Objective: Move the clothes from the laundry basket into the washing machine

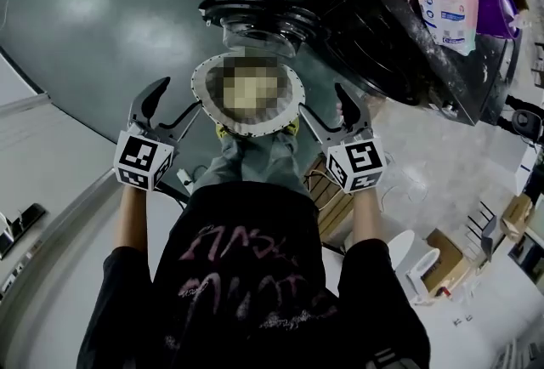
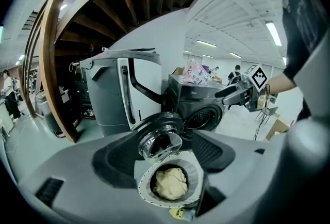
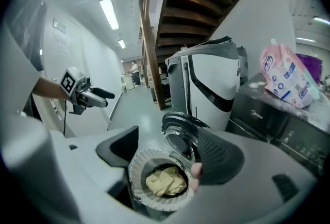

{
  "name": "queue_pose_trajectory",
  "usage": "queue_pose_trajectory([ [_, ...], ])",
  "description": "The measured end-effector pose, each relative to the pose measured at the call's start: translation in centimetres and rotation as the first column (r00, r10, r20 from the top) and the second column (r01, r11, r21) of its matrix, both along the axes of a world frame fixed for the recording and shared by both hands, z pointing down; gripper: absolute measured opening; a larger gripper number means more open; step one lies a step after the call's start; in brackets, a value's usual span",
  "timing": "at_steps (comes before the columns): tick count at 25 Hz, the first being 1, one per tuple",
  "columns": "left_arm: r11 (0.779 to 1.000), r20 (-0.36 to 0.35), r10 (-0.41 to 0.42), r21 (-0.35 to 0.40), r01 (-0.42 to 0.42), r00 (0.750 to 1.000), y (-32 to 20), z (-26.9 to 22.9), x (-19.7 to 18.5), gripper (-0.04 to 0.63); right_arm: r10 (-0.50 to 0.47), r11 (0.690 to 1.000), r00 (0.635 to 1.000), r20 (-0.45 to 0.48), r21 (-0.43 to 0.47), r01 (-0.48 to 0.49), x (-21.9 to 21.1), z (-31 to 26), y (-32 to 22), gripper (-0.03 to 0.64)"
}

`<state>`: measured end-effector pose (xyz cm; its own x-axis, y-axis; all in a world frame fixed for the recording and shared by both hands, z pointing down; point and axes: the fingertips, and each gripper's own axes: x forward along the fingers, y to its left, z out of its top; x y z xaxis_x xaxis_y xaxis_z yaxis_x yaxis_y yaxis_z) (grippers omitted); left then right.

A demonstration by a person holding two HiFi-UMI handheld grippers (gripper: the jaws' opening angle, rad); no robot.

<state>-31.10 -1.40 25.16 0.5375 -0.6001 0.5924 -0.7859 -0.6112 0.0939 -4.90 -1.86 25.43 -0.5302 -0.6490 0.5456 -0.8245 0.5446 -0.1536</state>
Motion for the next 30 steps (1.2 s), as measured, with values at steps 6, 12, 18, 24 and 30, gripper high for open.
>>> queue_pose_trajectory([
  [6,0.993,0.102,0.114,-0.047,-0.11,0.988,-0.1,3.5,2.5,0.327,-0.137,0.99,0.989,-0.057,-0.05,0.134,-0.6,3.6,-0.1,0.362],
  [12,0.966,0.157,0.24,-0.139,-0.219,0.958,1.5,8.3,3.9,0.331,-0.223,0.97,0.97,-0.092,-0.12,0.211,-1.2,7.6,0.7,0.36],
  [18,0.946,0.193,0.281,-0.22,-0.238,0.94,2.6,12.9,3.9,0.331,-0.298,0.946,0.946,-0.13,-0.171,0.274,-2.3,11.8,0.9,0.36],
  [24,0.919,0.217,0.35,-0.268,-0.289,0.911,3.5,17.9,5.2,0.333,-0.456,0.886,0.86,-0.229,-0.209,0.414,-3.4,16.6,2.5,0.36],
  [30,0.884,0.28,0.458,-0.245,-0.399,0.844,3.2,22.1,6.4,0.337,-0.476,0.871,0.853,-0.212,-0.247,0.425,-4.1,20.9,2.4,0.36],
])
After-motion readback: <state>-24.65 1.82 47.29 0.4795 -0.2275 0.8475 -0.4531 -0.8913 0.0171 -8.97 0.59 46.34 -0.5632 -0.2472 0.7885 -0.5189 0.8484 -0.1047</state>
